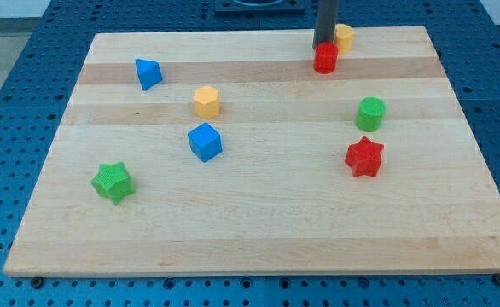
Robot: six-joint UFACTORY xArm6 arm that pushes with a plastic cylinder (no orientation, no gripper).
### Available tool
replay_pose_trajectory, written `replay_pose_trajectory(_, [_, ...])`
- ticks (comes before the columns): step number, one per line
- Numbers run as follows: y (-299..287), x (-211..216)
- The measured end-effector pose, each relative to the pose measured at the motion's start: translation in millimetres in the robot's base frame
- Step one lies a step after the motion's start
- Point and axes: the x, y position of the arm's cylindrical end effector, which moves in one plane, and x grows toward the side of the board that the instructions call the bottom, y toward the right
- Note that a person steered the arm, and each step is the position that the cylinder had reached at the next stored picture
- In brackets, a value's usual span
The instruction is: Slide the blue triangle down a bit
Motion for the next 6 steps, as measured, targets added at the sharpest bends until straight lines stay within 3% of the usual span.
replay_pose_trajectory(2, [-46.7, -18.0])
replay_pose_trajectory(5, [-223.8, -14.2])
replay_pose_trajectory(6, [-251.7, -8.4])
